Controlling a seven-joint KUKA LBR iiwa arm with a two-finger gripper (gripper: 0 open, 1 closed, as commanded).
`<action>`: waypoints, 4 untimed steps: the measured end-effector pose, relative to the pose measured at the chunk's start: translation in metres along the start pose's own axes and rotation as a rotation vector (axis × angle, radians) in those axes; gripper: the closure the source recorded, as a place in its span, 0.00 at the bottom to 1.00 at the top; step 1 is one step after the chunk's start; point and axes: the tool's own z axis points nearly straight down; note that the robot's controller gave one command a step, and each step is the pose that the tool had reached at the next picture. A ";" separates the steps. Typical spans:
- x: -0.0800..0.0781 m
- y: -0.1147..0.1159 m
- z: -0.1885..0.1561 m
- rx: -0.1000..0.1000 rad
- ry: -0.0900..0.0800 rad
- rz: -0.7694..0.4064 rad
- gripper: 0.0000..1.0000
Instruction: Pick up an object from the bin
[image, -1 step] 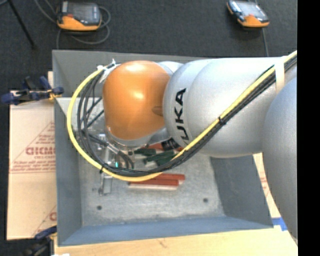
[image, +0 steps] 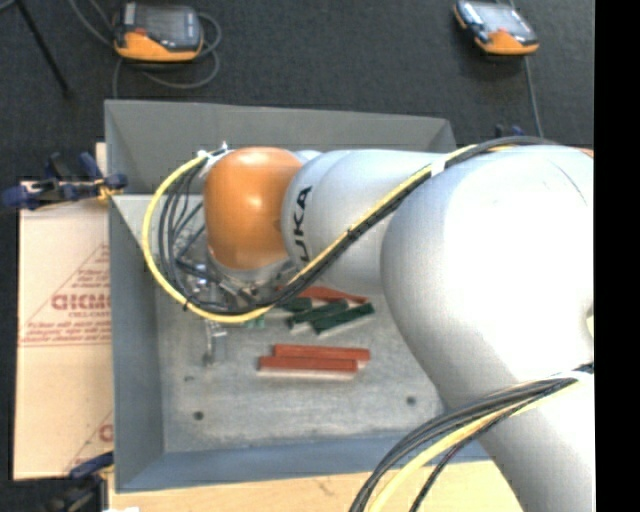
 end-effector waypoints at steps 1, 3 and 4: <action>-0.020 -0.083 -0.005 0.002 -0.006 -0.155 0.00; 0.005 -0.162 -0.004 -0.004 -0.001 0.062 0.00; 0.003 -0.163 -0.005 -0.004 -0.004 0.064 0.00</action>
Offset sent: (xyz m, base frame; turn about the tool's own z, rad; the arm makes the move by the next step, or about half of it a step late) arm 0.0316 -0.0719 0.0039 -0.1619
